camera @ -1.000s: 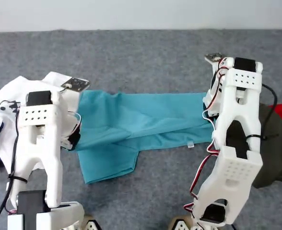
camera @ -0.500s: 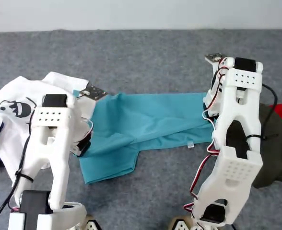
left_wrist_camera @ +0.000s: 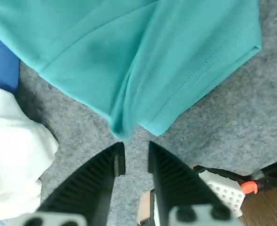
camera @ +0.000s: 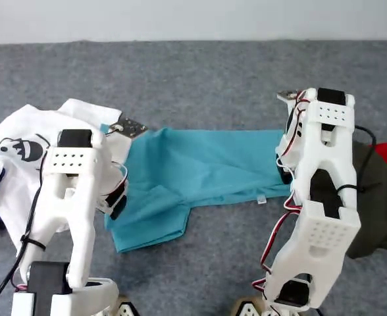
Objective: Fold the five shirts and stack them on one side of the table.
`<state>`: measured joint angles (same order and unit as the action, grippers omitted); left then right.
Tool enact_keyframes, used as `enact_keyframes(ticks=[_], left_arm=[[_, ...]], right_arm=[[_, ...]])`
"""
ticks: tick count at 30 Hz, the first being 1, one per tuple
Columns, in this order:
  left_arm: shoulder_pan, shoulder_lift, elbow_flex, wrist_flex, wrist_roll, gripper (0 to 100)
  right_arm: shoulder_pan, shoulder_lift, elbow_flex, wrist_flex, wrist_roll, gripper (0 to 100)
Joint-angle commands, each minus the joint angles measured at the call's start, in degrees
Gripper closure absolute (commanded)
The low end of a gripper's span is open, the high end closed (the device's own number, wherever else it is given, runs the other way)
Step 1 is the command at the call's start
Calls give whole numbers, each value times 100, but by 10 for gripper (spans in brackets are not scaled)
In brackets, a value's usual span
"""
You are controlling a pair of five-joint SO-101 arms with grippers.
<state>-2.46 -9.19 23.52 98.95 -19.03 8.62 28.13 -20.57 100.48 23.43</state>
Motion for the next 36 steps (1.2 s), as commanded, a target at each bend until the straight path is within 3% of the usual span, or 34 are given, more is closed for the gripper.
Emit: enact_keyframes(ticks=[1, 7, 14, 20, 26, 36], left_arm=[[26, -237, -57, 158, -211, 896], [18, -246, -75, 149, -264, 896], [26, -246, -57, 149, -255, 896], [62, -220, -48, 141, -255, 896], [62, -193, -40, 141, -255, 896], [62, -193, -22, 88, -255, 896]], right_arm=[[48, -778, 35, 242, 26, 785], [110, -1736, 800, 189, 53, 784], [884, -1921, 1125, -488, 255, 786], [1640, -2079, 730, -585, 343, 785], [1947, -2114, 246, -699, 343, 784], [2018, -936, 193, -2932, 316, 782]])
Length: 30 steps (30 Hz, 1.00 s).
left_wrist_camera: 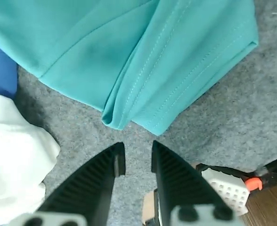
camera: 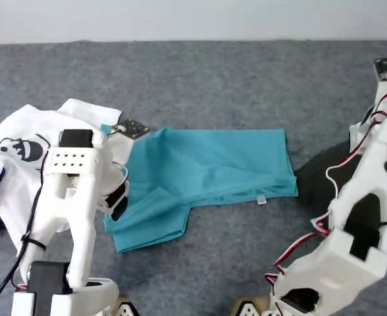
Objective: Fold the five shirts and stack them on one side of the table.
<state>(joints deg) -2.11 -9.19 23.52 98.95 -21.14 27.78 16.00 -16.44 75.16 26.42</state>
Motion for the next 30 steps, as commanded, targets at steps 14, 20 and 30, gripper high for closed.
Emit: enact_keyframes(ticks=[14, 20, 30], left_arm=[[26, -185, -13, 62, -35, 896], [26, -185, -13, 62, -35, 896], [26, -185, -13, 62, -35, 896]], right_arm=[[400, 2563, -2031, 435, 1020, 662], [374, 3398, -2804, 1174, 1433, 742], [593, 3697, -2980, 1209, 1741, 926]])
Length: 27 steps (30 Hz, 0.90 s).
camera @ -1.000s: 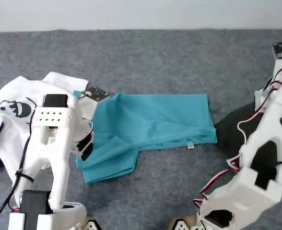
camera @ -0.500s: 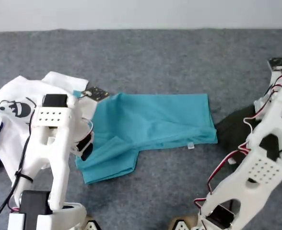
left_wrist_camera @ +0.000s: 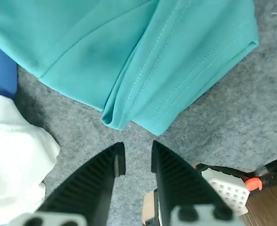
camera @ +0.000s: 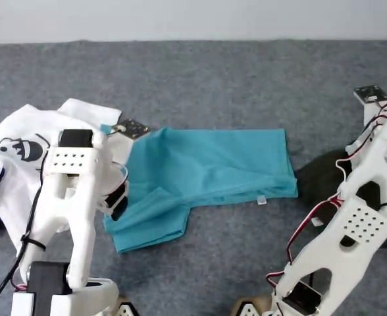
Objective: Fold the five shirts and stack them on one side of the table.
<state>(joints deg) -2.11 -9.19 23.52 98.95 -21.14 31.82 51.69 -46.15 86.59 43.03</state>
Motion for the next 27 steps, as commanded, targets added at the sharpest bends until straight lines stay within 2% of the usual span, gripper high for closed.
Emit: enact_keyframes(ticks=[1, 4, 11, 20, 27], left_arm=[[26, -185, -13, 62, -35, 896], [26, -185, -13, 62, -35, 896], [26, -185, -13, 62, -35, 896], [26, -185, -13, 62, -35, 896], [26, -185, -13, 62, -35, 896]], right_arm=[[198, 127, -44, 57, 79, 946], [295, 180, -325, 66, -26, 990], [646, 198, -1697, -31, -914, 984], [1042, 198, -1732, -699, -2154, 983], [1226, 848, -1767, -927, -2268, 974]])
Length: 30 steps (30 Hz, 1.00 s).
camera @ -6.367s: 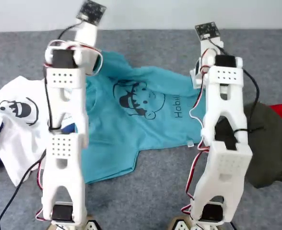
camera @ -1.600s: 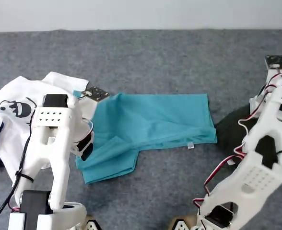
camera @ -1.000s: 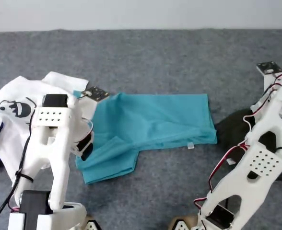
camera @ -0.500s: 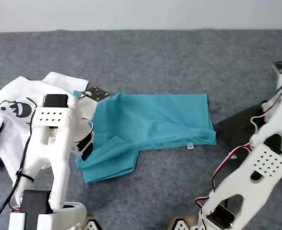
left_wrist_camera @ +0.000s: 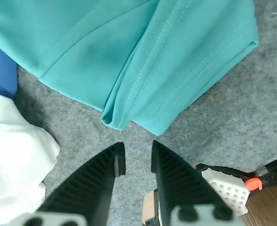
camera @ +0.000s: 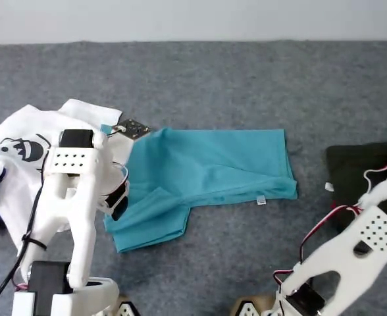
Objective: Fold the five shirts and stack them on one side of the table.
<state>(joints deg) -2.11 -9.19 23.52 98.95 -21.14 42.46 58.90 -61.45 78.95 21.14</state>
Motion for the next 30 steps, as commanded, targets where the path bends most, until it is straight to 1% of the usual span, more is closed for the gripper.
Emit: enact_keyframes(ticks=[1, 5, 8, 14, 18, 21, 24, 27, 30], left_arm=[[26, -185, -13, 62, -35, 896], [26, -185, -22, 62, -26, 894], [26, -193, -66, 62, 62, 893], [26, -237, -66, 62, 44, 893], [26, -237, -215, 70, 62, 893], [26, -237, -453, 88, 79, 893], [26, -237, -708, 88, 79, 893], [26, -237, -1095, 70, 105, 893], [35, -193, -1411, 62, 369, 893]], right_arm=[[180, 215, -237, -154, -70, 953], [189, 312, -246, 92, -53, 797], [171, 92, -563, 813, -44, 716], [154, -409, -1952, 2273, -44, 705], [145, -593, -2558, 2369, -44, 705], [4, -611, -2804, 2343, -44, 705], [-391, -620, -2813, 2387, -79, 706], [-1095, -611, -2629, 2387, -62, 706], [-1965, -611, -2295, 2369, -53, 706]])
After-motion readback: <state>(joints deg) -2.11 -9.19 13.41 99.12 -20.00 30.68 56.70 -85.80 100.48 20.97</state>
